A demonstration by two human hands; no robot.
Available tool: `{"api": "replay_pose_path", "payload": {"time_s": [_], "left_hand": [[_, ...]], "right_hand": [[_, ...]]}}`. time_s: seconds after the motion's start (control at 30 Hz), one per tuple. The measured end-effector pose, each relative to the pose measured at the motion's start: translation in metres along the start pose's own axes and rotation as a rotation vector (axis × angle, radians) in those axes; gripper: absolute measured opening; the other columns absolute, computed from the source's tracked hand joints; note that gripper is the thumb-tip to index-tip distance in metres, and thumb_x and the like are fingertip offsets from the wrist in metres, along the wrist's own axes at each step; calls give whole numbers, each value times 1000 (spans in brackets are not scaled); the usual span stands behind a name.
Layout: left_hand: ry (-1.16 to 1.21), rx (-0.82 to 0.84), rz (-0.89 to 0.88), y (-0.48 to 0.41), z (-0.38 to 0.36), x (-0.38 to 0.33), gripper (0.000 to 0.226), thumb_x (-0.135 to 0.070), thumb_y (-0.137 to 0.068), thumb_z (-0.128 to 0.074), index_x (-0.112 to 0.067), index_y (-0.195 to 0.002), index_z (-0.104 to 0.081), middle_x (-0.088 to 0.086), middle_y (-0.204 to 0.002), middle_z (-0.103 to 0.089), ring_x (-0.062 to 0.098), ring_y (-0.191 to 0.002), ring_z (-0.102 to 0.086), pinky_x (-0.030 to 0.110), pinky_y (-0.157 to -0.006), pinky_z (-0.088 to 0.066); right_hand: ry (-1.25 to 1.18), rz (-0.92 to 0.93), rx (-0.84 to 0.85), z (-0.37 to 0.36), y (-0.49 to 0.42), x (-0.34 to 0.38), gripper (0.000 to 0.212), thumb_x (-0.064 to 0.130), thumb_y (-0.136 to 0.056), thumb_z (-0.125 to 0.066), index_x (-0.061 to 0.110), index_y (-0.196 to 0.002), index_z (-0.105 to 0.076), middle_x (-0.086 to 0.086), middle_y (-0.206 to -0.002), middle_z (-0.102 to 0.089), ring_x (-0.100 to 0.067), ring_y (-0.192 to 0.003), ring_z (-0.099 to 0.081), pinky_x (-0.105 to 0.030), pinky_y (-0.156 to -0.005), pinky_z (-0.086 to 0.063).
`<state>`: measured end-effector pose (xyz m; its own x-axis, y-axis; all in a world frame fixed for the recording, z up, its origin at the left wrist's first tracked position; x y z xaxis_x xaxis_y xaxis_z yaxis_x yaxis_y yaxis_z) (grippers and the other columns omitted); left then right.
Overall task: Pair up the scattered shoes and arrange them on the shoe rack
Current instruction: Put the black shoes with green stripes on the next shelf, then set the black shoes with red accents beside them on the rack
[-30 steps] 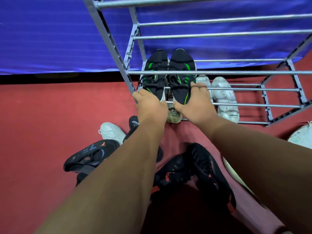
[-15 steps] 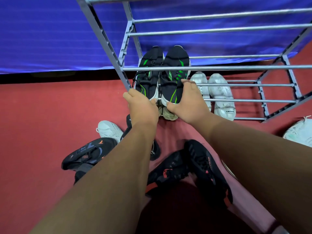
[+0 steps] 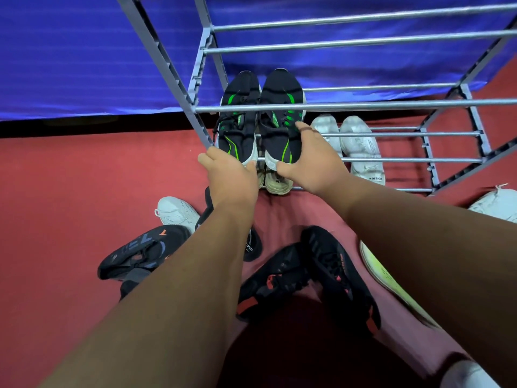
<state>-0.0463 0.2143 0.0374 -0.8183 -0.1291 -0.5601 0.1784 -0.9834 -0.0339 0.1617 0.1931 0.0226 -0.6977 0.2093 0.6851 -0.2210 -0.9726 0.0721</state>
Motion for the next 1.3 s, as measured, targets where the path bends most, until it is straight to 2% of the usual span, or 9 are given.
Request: {"api": "replay_pose_path", "payload": {"time_s": [0.13, 0.23, 0.37, 0.5, 0.73, 0.87, 1.07, 1.17, 1.3], "left_hand": [[40, 24, 14, 1, 1, -1, 62, -26, -90, -76, 3, -129, -39, 17, -132, -37, 21, -89, -47, 27, -77, -44], [49, 38, -9, 8, 5, -3, 53, -14, -86, -72, 1, -126, -40, 16, -130, -37, 31, -93, -55, 36, -80, -50], [31, 72, -37, 27, 7, 8, 48, -8, -82, -67, 1, -122, -42, 19, -128, -39, 37, -100, -55, 44, -91, -50], [-116, 252, -43, 74, -21, 31, 56, -15, -82, -71, 0, -127, -40, 19, -133, -39, 38, -115, -51, 47, -101, -45], [-453, 725, -59, 174, -85, 79, 65, -33, -88, -70, -6, -139, -41, 16, -143, -43, 36, -133, -45, 44, -108, -39], [-535, 811, -112, 203, -97, 114, 71, -35, -84, -73, -7, -139, -38, 16, -143, -39, 36, -132, -44, 44, -110, -40], [-664, 884, -166, 212, -106, 146, 88, -43, -79, -81, -6, -142, -30, 16, -144, -41, 38, -131, -44, 48, -108, -42], [-672, 859, -188, 212, -111, 146, 76, -37, -83, -79, -7, -135, -32, 15, -140, -44, 37, -127, -46, 48, -102, -45], [-770, 794, -276, 218, -113, 144, 100, -48, -73, -86, -4, -141, -27, 13, -137, -40, 33, -125, -47, 46, -96, -48]], "right_hand": [[-77, -49, 54, -3, 3, -2, 103, 43, -69, -80, 16, -157, -31, -2, -148, -50, -16, -130, -54, -37, -109, -45], [-19, -10, 73, -4, 11, 2, 98, 35, -72, -78, 10, -154, -31, -8, -149, -47, -24, -136, -47, -40, -112, -42], [36, 53, -6, 8, 36, 0, 73, 24, -79, -72, 12, -144, -42, -8, -136, -54, -27, -127, -49, -42, -108, -42], [158, 59, -64, 12, 75, -17, 61, 21, -84, -61, 9, -141, -44, -12, -132, -53, -30, -123, -50, -43, -106, -43], [201, -152, 170, -25, 142, -80, 62, 24, -88, -62, 3, -144, -46, -19, -141, -50, -35, -131, -49, -43, -111, -40], [293, -237, 265, -45, 181, -120, 62, 33, -88, -64, 5, -141, -46, -17, -136, -48, -37, -125, -49, -46, -106, -44], [487, -296, 420, -79, 225, -161, 94, 64, -84, -60, 11, -154, -27, -15, -144, -37, -39, -130, -43, -48, -110, -39], [550, -351, 458, -85, 239, -180, 110, 67, -80, -64, 25, -163, -5, -17, -154, -27, -43, -132, -43, -50, -108, -39], [621, -371, 495, -93, 263, -194, 133, 66, -71, -76, 36, -161, 18, -17, -145, -31, -39, -119, -51, -47, -99, -46]]}}
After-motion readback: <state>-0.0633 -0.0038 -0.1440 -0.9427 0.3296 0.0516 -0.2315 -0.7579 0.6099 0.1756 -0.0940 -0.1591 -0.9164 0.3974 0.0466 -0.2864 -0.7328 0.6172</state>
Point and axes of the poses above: each hand's wrist, its own y-axis away from the middle knuckle, its own z-axis out of the back of the hand, x = y × z, the point moved 10 cm from there along -y, towards the middle knuckle
